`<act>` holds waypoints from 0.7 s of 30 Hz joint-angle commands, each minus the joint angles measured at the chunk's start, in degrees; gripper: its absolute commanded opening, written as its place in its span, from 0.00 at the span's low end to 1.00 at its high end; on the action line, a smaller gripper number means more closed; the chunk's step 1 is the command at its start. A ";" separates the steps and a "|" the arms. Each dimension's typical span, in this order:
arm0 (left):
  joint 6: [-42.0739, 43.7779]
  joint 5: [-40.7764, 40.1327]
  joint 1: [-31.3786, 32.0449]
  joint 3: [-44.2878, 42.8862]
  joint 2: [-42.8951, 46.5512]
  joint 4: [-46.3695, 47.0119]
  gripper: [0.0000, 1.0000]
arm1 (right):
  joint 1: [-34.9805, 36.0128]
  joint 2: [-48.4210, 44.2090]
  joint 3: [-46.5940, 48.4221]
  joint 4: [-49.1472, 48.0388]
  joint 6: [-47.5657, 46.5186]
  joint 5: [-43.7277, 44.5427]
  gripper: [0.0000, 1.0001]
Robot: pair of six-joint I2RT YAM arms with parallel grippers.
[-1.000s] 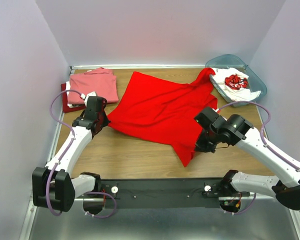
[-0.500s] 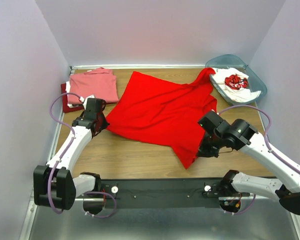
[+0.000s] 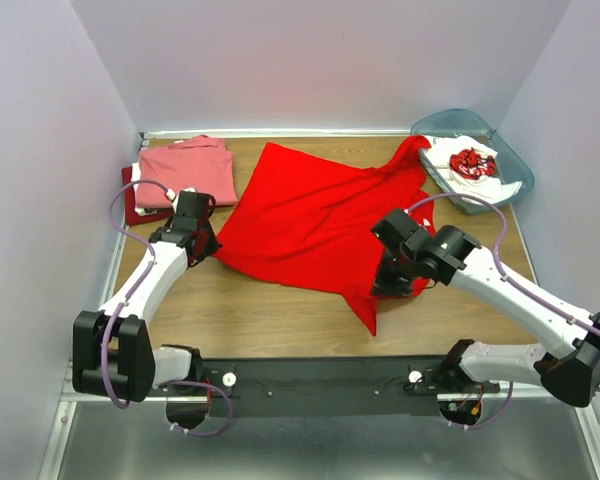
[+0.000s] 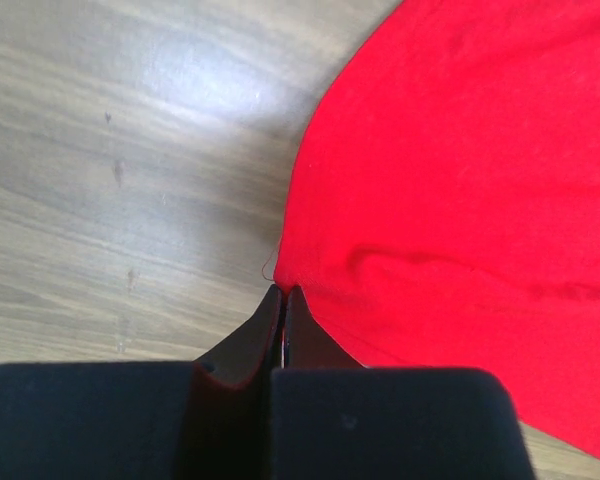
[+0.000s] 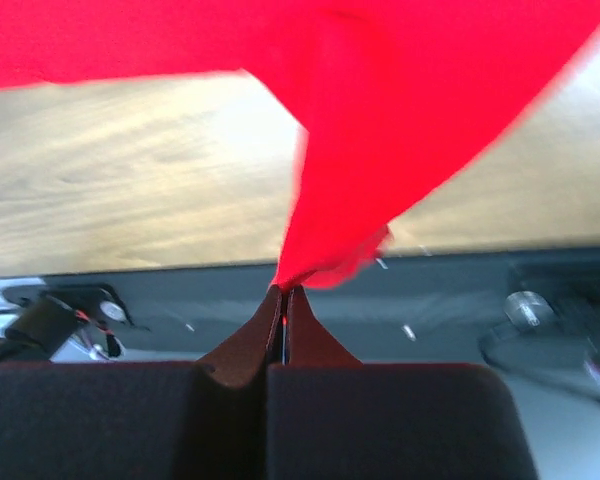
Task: Fold and stack the t-shirts
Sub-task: Fold the tshirt
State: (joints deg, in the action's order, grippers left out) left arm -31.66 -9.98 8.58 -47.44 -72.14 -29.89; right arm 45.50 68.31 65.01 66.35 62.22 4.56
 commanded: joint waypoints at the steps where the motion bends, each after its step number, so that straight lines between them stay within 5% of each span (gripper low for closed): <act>1: 1.95 1.01 -0.58 -2.66 0.86 0.36 0.00 | 0.47 0.07 -4.01 -13.07 -2.27 1.77 0.00; 8: 1.34 0.40 -0.49 -2.48 2.53 -1.40 0.00 | 0.47 -6.33 -13.32 -15.55 -0.53 -2.88 0.00; 21: -2.79 -0.03 -0.58 1.30 7.44 -5.61 0.00 | 0.56 -16.45 -13.26 7.36 1.77 -8.51 0.00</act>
State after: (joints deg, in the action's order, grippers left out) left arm -32.91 -9.54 8.32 -47.07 -67.88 -32.77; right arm 45.69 54.04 48.86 63.09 63.22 -1.26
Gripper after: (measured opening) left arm 0.009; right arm 0.011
